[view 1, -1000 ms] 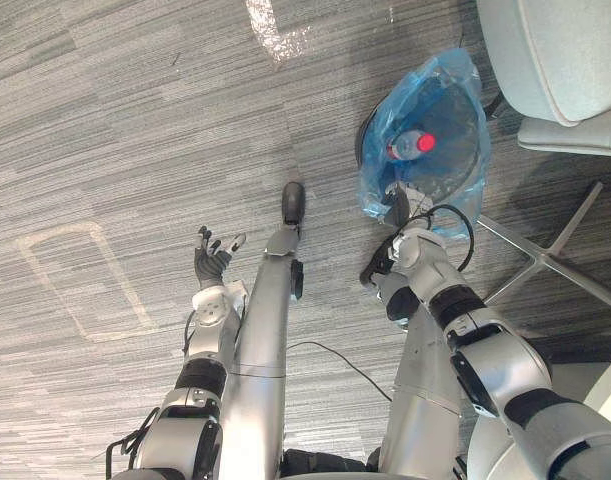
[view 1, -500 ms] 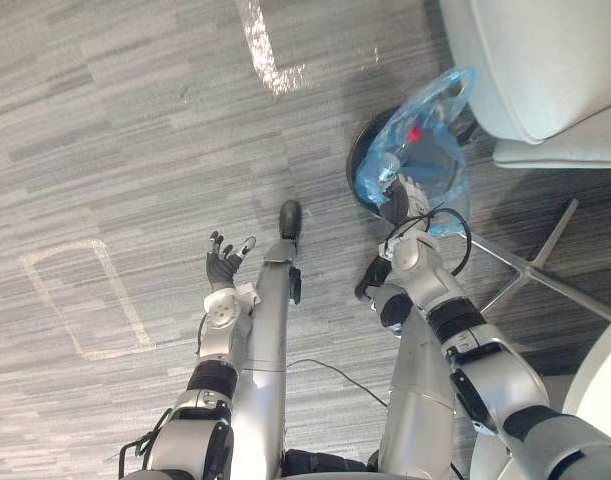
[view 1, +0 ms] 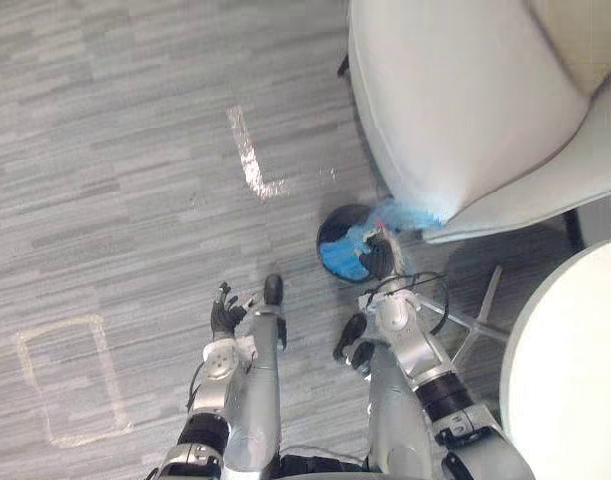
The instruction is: Gather rubbish on tea table into small bin, then transfer packed bag to large trash can.
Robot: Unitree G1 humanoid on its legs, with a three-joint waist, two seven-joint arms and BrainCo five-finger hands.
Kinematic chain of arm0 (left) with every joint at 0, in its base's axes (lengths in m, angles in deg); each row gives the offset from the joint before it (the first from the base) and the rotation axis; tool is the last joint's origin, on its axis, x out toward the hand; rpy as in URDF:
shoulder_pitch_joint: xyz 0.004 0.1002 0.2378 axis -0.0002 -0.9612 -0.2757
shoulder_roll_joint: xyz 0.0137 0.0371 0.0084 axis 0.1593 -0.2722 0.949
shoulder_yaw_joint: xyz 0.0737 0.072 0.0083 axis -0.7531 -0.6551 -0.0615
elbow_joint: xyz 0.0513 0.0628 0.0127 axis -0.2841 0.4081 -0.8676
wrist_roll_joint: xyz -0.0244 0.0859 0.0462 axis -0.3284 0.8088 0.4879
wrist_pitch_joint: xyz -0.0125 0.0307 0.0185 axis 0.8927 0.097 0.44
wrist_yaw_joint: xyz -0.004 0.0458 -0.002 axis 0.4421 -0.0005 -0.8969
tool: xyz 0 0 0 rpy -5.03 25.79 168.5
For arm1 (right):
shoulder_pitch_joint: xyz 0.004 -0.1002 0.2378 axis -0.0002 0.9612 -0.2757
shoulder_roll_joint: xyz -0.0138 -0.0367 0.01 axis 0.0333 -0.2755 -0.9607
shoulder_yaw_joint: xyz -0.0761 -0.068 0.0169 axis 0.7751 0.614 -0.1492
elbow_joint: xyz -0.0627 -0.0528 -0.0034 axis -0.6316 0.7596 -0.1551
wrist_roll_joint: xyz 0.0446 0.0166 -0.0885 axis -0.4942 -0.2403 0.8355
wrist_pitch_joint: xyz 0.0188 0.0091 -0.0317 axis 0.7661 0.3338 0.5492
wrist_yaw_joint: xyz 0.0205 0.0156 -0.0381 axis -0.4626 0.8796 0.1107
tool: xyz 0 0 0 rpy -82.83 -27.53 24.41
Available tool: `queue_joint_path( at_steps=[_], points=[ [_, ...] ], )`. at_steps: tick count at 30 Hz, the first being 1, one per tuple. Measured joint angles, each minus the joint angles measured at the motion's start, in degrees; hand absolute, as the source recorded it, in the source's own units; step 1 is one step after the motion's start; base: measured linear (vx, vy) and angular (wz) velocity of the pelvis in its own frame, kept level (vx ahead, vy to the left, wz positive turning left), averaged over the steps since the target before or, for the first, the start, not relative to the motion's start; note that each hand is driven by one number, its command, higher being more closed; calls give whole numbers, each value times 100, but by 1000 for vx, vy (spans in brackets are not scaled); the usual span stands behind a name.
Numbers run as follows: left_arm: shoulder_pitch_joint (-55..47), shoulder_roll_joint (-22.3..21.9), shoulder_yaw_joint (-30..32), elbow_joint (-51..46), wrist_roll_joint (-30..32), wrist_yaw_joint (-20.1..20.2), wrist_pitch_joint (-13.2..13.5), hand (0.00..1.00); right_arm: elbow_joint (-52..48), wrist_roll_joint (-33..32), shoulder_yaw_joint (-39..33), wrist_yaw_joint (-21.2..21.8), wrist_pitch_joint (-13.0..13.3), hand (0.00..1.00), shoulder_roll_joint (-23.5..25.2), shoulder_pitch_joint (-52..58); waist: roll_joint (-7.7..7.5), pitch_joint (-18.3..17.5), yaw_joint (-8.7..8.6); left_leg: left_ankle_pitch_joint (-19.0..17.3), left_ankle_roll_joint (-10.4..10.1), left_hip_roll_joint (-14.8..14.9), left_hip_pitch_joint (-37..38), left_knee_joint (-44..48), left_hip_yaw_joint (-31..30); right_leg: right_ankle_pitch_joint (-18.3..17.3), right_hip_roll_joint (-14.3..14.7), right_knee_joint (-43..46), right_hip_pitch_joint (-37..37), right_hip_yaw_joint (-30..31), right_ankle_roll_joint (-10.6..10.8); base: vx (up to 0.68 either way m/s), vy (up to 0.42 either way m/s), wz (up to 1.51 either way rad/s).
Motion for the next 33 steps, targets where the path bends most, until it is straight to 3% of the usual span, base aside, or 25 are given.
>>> queue_joint_path(
  at_steps=[4,10,16,23,33],
  points=[
    [-396,155,-269,116,155,98,-51,0,2,-126,1,256,89,100,-27,393,-106,-466,-146,142,-29,-32,604,-632,-7,253,158,-840,680,-83,60,165,-20,4],
    [-753,316,-587,85,563,323,-93,0,-380,-484,-2,689,271,100,-39,1123,-124,-1141,-290,209,-50,-169,1469,-1313,26,493,238,-1817,1649,-122,191,168,4,-1],
    [-1051,322,-624,-728,852,435,-106,0,-526,-757,0,1041,421,100,-34,1362,-118,-1647,-355,532,-67,-274,2303,-2287,161,666,265,-2385,2223,-66,265,93,-11,-6],
    [-1203,391,-1008,-2334,948,495,-59,0,-1170,-1535,242,1470,553,100,-245,1613,-58,-1899,-458,760,-73,-255,2717,-2892,259,697,327,-2446,2310,125,245,-13,3,-10],
    [-1044,809,-1764,-3043,1855,924,182,0,-1556,-3406,573,2373,660,100,-780,1604,207,-2221,-521,766,-78,-214,2875,-2926,344,818,390,-2647,2496,244,234,-7,5,-6]
  ],
)
